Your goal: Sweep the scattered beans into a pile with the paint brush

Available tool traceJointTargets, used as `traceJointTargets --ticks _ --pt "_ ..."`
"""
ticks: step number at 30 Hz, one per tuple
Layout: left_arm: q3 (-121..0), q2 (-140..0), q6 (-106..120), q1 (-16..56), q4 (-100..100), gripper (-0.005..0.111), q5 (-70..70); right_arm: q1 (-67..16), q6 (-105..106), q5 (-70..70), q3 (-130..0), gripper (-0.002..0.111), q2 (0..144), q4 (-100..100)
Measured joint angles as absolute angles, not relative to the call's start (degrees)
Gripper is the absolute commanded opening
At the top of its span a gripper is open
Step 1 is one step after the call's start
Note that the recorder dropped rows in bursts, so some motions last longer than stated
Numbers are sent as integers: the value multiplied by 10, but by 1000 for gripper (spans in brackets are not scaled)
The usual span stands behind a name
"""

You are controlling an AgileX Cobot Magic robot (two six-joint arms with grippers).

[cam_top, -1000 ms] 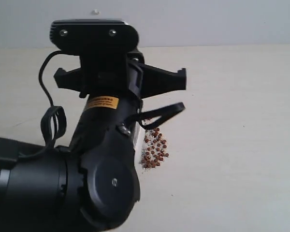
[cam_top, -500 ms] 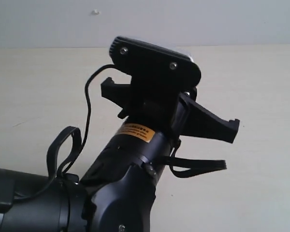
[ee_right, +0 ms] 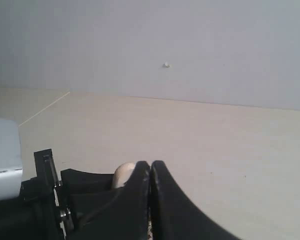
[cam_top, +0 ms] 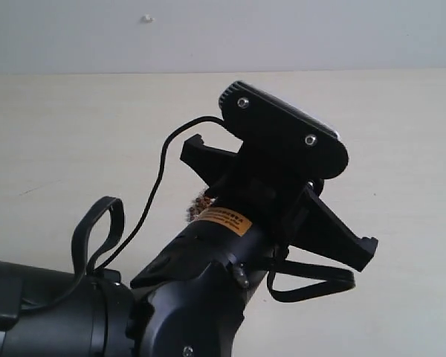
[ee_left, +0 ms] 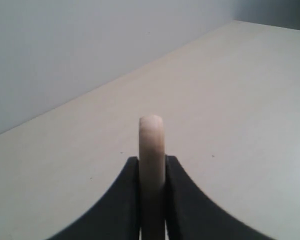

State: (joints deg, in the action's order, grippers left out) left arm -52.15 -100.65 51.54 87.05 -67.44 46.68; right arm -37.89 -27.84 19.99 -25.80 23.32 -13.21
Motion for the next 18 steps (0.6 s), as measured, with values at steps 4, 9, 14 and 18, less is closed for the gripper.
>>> traceJointTargets --ticks 4,9,14,18 --pt "-521 -1007 514 855 -670 0 482 -379 -278 200 -258 0 233 -132" --pt "-517 -1007 452 845 -572 0 501 -379 -278 200 -258 0 233 -132" --pt "-481 -1007 339 845 -464 0 541 -379 -278 200 -258 0 233 -132" --pt "-417 -1007 237 830 -385 0 602 -379 -278 200 -258 0 233 -132"
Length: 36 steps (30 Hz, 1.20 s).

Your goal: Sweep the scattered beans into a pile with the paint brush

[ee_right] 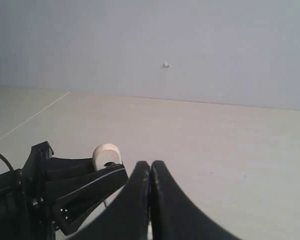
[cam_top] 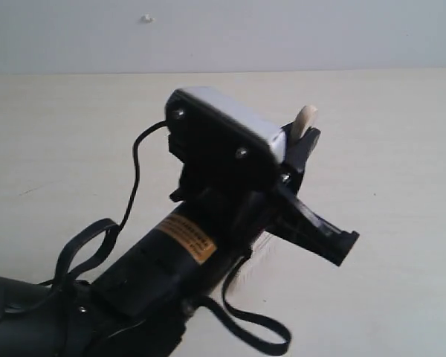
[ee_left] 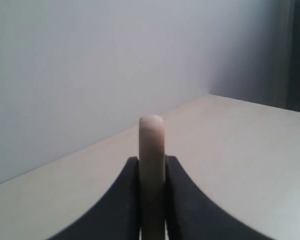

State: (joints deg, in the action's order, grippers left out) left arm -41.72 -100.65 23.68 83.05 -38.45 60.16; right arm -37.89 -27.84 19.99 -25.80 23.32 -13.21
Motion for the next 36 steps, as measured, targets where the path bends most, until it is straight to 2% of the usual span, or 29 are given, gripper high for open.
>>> traceJointTargets --ticks 5,9,23,36 --pt "-343 -1006 101 772 -268 0 659 -379 -278 200 -258 0 233 -132" --pt "-323 -1006 55 739 -247 0 679 -379 -278 200 -258 0 233 -132" --pt "-323 -1006 -26 731 -189 0 685 -379 -278 200 -258 0 233 -132" --pt "-322 -1052 -105 675 -103 0 696 -379 -278 200 -258 0 233 -132"
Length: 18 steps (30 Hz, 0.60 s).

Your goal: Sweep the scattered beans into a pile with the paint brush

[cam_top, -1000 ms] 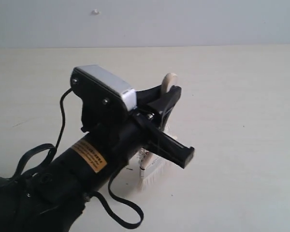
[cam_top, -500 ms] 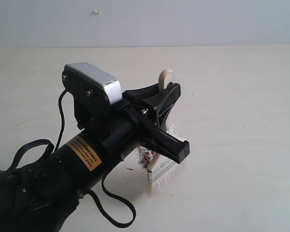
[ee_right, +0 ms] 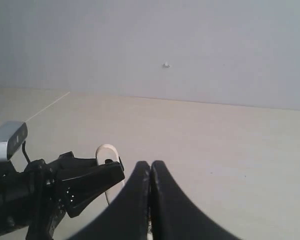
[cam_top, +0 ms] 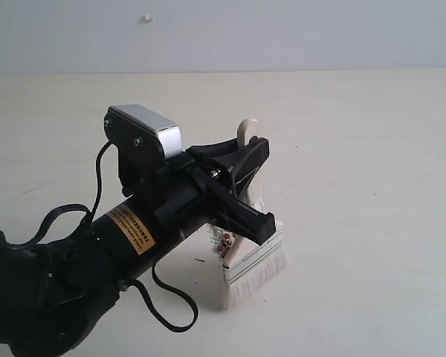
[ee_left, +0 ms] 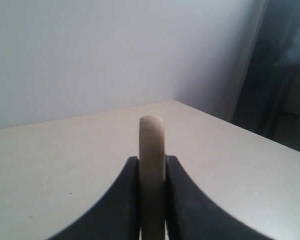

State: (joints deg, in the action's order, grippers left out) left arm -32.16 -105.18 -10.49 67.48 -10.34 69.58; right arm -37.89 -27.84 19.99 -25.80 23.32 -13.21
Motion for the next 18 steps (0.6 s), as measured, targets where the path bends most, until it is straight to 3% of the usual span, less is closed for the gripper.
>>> traceJointTargets --ticks 18 --pt "-345 -1070 -127 593 -45 0 699 -379 -278 199 -258 0 233 -132"
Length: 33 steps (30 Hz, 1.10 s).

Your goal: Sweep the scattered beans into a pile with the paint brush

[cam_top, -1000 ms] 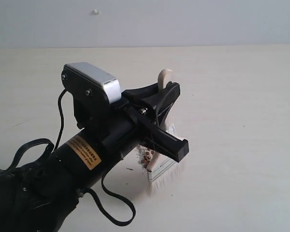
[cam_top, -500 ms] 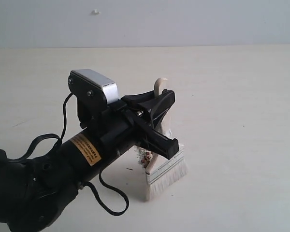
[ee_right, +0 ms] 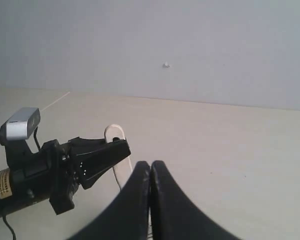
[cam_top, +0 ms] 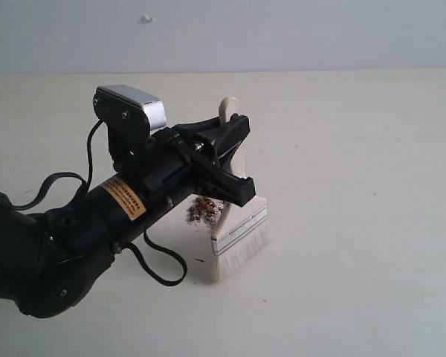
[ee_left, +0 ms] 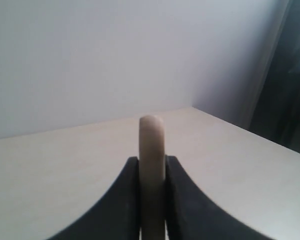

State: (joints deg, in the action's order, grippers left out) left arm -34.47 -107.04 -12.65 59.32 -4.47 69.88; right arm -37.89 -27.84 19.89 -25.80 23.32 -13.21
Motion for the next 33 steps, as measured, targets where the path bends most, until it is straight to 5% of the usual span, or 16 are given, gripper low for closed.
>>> traceJointTargets --ticks 21,33 --pt "-375 -1052 -229 572 94 0 690 -379 -278 199 -258 0 233 -132" --pt "-407 -1162 -245 572 49 0 715 -379 -278 199 -258 0 233 -132"
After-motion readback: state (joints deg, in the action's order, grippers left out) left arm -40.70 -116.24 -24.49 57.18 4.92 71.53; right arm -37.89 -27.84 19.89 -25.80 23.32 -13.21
